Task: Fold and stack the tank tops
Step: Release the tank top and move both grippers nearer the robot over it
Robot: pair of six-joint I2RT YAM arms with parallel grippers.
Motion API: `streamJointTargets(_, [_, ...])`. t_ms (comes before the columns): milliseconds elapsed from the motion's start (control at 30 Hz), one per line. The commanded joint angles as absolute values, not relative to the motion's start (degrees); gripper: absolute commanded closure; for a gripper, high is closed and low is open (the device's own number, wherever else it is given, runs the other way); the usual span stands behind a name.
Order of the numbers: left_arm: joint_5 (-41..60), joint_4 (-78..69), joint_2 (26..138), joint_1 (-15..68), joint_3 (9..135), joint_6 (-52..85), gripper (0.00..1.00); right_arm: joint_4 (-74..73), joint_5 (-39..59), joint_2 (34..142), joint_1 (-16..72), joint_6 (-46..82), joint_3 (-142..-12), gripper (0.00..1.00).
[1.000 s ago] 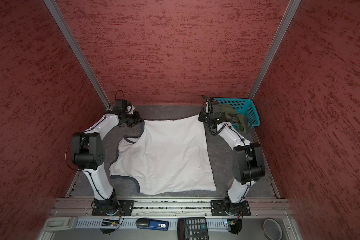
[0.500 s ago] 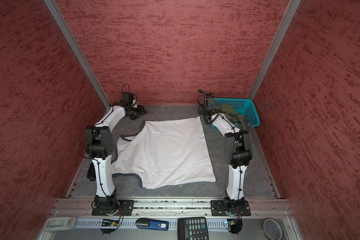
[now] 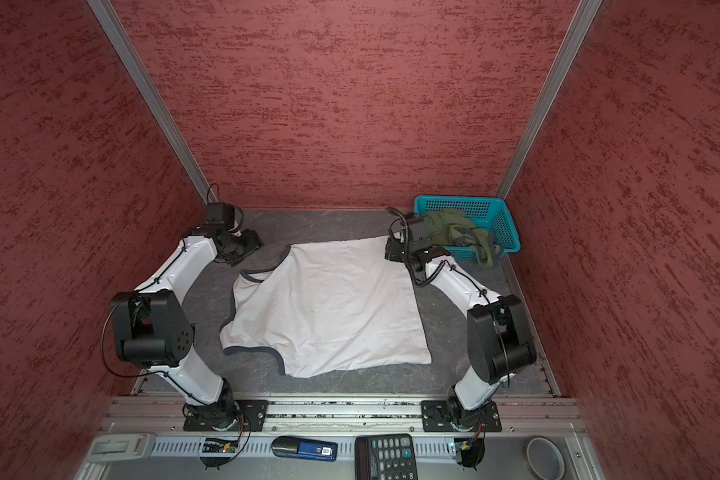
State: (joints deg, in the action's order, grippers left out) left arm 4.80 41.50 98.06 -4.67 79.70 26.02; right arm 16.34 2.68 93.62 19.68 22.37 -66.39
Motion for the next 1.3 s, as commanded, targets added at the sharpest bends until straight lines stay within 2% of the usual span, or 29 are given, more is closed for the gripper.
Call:
streamJointTargets(0, [-0.2, 41.6, 101.7, -7.3, 80.0, 26.0, 0.33, 13.8, 7.1, 92.3, 21.6, 25.1, -61.8, 0.32])
streamJointTargets(267, [-8.7, 47.8, 112.2, -7.3, 85.9, 24.2, 0.43, 9.2, 9.9, 93.6, 22.1, 27.5, -53.6, 0.35])
streamJointTargets(600, [-9.8, 50.7, 119.4, -7.2, 90.4, 23.5, 0.58, 9.9, 8.0, 97.0, 22.1, 29.6, -50.9, 0.36])
streamJointTargets(833, [-8.9, 51.1, 122.3, -7.4, 91.9, 23.8, 0.75, 12.5, 1.0, 97.8, 22.0, 31.8, -50.0, 0.38])
streamJointTargets(1100, [-9.1, 50.2, 121.4, -9.5, 93.3, 25.6, 0.99, 14.2, -2.6, 98.4, 21.7, 33.3, -48.8, 0.40])
streamJointTargets(1267, [-10.0, 50.2, 119.1, -12.0, 94.8, 27.4, 1.00, 16.3, -6.0, 98.5, 21.1, 34.9, -47.5, 0.41])
